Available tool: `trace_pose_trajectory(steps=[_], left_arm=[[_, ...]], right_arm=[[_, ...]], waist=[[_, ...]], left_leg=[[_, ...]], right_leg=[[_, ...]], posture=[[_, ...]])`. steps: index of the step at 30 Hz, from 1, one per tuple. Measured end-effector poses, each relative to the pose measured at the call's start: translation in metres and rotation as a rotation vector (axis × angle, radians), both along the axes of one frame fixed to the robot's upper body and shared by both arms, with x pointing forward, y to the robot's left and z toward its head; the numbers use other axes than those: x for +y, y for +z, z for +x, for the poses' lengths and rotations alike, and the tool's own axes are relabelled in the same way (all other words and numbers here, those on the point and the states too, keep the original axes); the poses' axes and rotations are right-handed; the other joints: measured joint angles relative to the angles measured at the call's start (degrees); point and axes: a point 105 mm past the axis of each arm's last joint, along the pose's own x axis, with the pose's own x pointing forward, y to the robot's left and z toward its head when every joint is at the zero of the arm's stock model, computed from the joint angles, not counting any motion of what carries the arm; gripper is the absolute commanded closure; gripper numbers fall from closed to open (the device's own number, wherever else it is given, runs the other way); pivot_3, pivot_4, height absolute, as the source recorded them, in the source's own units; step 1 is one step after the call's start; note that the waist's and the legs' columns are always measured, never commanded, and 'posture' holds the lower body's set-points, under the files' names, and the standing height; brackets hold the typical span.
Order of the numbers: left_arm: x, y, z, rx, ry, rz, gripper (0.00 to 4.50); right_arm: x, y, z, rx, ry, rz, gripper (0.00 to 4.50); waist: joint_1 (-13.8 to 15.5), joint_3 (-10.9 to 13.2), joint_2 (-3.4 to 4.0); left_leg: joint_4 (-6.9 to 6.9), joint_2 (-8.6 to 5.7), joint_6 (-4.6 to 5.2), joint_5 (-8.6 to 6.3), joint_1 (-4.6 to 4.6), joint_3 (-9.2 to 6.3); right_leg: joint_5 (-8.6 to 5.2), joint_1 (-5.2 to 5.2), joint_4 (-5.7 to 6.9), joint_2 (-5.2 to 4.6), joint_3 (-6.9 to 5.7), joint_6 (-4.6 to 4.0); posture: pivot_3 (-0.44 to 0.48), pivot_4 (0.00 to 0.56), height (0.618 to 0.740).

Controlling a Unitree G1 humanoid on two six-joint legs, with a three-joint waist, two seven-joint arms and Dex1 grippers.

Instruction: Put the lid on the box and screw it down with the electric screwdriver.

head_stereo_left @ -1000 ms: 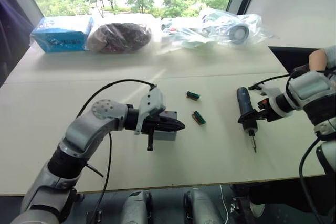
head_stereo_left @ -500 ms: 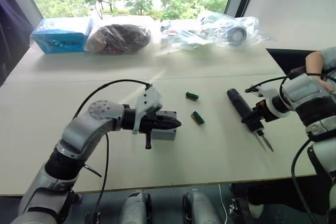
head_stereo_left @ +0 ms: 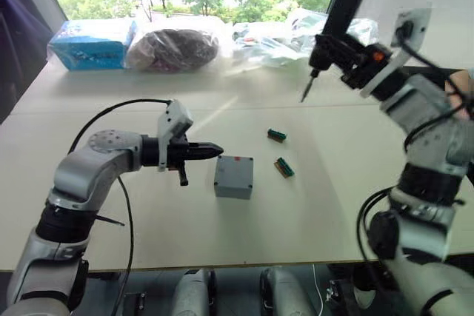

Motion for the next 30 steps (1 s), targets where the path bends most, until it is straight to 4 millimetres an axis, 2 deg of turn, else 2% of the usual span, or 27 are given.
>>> trace_pose_trajectory(steps=[1,5,10,19,30], left_arm=[[0.000,-0.001,0.000,0.003,0.005,0.000,4.50],[-0.002,-0.006,0.000,0.014,0.004,0.017,4.50],[-0.011,-0.025,-0.004,0.018,-0.037,0.082,4.50],[-0.025,-0.040,-0.001,-0.007,-0.091,0.114,4.50],[-0.029,-0.042,0.000,-0.041,-0.111,0.123,4.50]], right_arm=[[0.008,-0.008,-0.004,0.012,0.009,-0.004,2.66],[0.044,-0.033,-0.019,0.025,0.060,0.012,2.66],[0.067,-0.050,-0.032,-0.001,0.089,-0.061,2.66],[0.077,-0.075,-0.038,-0.008,0.069,-0.135,2.66],[0.075,-0.083,-0.033,-0.054,0.022,-0.206,2.66]], waist=[[0.01,0.00,0.00],[-0.14,0.00,0.00],[-0.22,0.00,0.00],[-0.35,0.00,0.00],[-0.28,-0.01,-0.02]], left_leg=[[0.01,-0.01,0.30,-0.17,0.00,0.00],[0.05,-0.02,0.30,-0.16,0.07,-0.08],[0.02,-0.02,0.31,-0.16,0.06,-0.06],[0.02,-0.02,0.31,-0.16,0.09,-0.07],[0.03,-0.02,0.31,-0.16,0.12,-0.08]], right_leg=[[0.03,0.01,-0.05,-0.02,0.00,-0.02],[0.07,0.07,-0.02,0.02,0.02,-0.07],[0.06,0.04,0.00,0.06,0.01,-0.08],[0.06,0.07,0.00,0.09,0.00,-0.08],[0.06,0.10,0.00,0.09,-0.01,-0.08]], posture=[[0.000,0.150,0.740],[0.000,0.150,0.740],[0.000,0.150,0.740],[0.000,0.150,0.740],[0.000,0.150,0.740]])
